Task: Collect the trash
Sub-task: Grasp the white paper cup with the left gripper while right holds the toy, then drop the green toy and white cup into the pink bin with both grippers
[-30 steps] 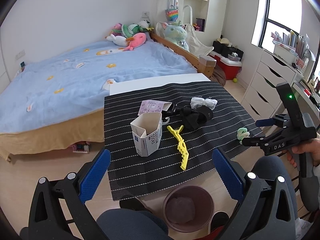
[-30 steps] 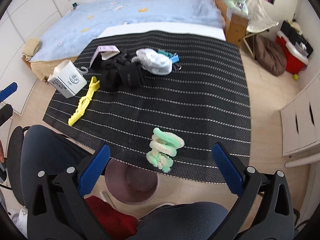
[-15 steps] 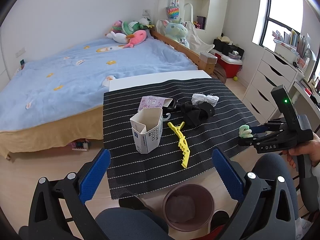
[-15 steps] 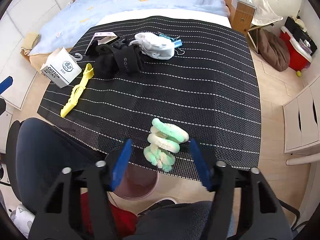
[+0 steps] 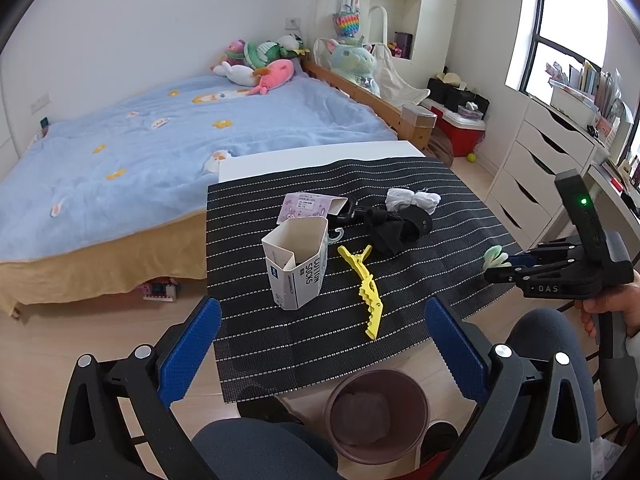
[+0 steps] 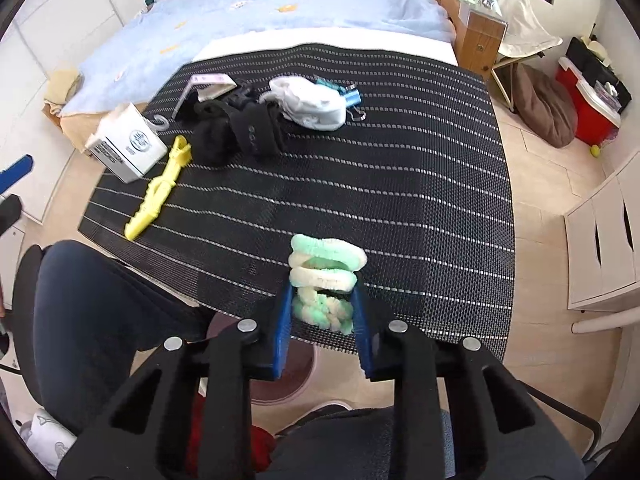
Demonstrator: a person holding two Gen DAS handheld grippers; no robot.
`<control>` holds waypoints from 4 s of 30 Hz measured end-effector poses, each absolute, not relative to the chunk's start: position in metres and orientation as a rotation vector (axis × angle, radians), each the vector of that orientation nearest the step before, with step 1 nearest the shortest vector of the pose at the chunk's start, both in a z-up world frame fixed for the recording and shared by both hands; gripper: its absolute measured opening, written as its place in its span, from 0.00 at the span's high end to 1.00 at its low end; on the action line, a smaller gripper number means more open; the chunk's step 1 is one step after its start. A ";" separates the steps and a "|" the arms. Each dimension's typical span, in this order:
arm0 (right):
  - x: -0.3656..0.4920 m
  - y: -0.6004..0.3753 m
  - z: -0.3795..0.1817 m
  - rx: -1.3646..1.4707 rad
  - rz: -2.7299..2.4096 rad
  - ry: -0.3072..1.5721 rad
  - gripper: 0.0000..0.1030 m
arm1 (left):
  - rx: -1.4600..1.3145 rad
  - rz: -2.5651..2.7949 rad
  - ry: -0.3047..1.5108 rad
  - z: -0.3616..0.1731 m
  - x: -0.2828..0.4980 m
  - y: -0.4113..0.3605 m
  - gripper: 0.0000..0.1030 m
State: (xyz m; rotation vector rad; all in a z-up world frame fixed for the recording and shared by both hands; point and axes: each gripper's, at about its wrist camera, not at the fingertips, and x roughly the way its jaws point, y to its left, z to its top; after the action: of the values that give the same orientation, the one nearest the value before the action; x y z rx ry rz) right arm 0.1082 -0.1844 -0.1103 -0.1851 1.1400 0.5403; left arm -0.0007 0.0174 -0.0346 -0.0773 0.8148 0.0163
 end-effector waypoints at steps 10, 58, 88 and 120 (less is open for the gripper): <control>0.103 -0.179 -0.085 -0.146 0.597 1.097 0.74 | -0.081 0.013 0.830 -0.033 0.025 0.030 0.05; 0.089 -0.173 -0.060 -0.138 0.646 1.039 0.74 | -0.079 -0.035 0.917 -0.050 0.068 0.045 0.62; 0.003 -0.157 -0.041 -0.188 0.817 0.999 0.74 | -0.044 -0.165 0.851 -0.017 -0.032 -0.026 0.62; 0.006 -0.177 -0.038 -0.119 0.734 0.977 0.06 | -0.036 -0.213 0.870 -0.020 -0.037 -0.036 0.62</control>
State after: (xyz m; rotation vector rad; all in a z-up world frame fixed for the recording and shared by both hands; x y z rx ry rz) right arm 0.0060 -0.1772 -0.0378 -0.1191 0.9771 0.7342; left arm -0.0374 -0.0364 -0.0195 -0.0357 0.8699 -0.2132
